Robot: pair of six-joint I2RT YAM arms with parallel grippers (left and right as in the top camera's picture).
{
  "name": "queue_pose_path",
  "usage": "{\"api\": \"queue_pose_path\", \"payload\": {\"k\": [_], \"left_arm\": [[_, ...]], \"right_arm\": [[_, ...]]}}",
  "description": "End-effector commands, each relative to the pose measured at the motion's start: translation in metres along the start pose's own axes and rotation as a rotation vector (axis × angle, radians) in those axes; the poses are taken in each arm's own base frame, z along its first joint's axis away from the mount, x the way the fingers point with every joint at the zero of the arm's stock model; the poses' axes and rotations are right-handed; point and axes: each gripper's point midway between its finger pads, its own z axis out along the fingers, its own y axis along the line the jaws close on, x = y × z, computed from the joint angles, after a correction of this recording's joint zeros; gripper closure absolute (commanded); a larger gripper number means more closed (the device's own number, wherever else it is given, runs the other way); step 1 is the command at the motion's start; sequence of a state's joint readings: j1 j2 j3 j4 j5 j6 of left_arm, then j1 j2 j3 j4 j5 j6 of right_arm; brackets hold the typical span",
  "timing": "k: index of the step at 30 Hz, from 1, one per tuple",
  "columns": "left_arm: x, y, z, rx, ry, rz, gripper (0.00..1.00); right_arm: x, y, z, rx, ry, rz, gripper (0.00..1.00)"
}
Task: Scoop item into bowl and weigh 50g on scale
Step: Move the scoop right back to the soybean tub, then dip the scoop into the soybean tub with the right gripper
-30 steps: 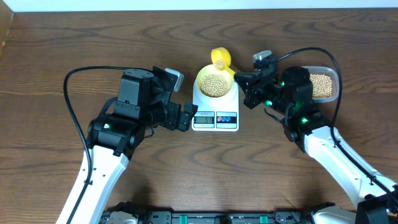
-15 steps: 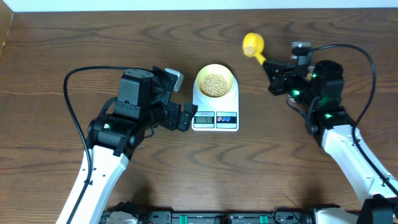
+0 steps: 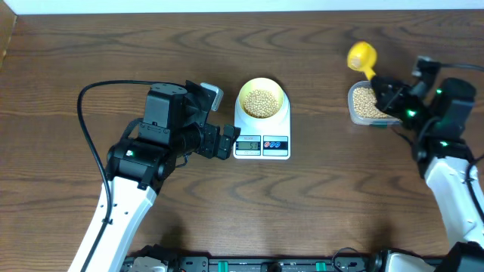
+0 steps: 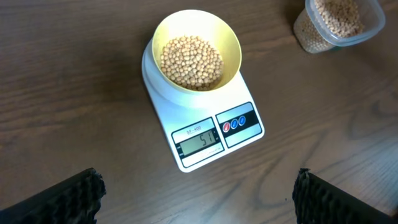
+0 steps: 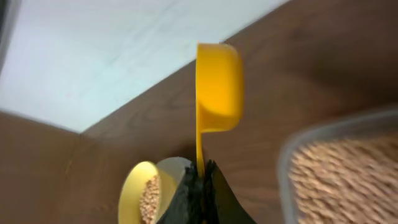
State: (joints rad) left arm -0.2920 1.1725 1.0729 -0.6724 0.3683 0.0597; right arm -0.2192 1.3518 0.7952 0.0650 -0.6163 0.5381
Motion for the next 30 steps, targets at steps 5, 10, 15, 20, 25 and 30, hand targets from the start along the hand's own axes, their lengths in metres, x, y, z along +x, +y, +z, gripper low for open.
{"api": "queue_pose_path", "payload": {"k": [5,10,15,20,25,30], "left_arm": [[0.001,-0.002,0.001,0.01,0.005,0.01,0.01],[0.001,-0.002,0.001,0.01,0.005,0.01,0.01],[0.001,-0.002,0.001,0.01,0.005,0.01,0.01],[0.001,-0.002,0.001,0.01,0.005,0.01,0.01],[0.001,-0.002,0.001,0.01,0.005,0.01,0.01],[0.001,-0.002,0.001,0.01,0.005,0.01,0.01]], "right_arm": [[-0.012,-0.046,-0.039,0.124,-0.025,0.033,0.99],[0.006,-0.052,-0.04,0.144,0.06,-0.217,0.99],[0.016,-0.064,-0.039,0.226,0.111,-0.352,0.99],[0.024,-0.069,-0.039,0.253,0.164,-0.495,0.99],[0.027,-0.077,-0.034,0.372,0.205,-0.653,0.99],[0.032,-0.074,-0.026,0.471,0.26,-0.855,0.99]]}}
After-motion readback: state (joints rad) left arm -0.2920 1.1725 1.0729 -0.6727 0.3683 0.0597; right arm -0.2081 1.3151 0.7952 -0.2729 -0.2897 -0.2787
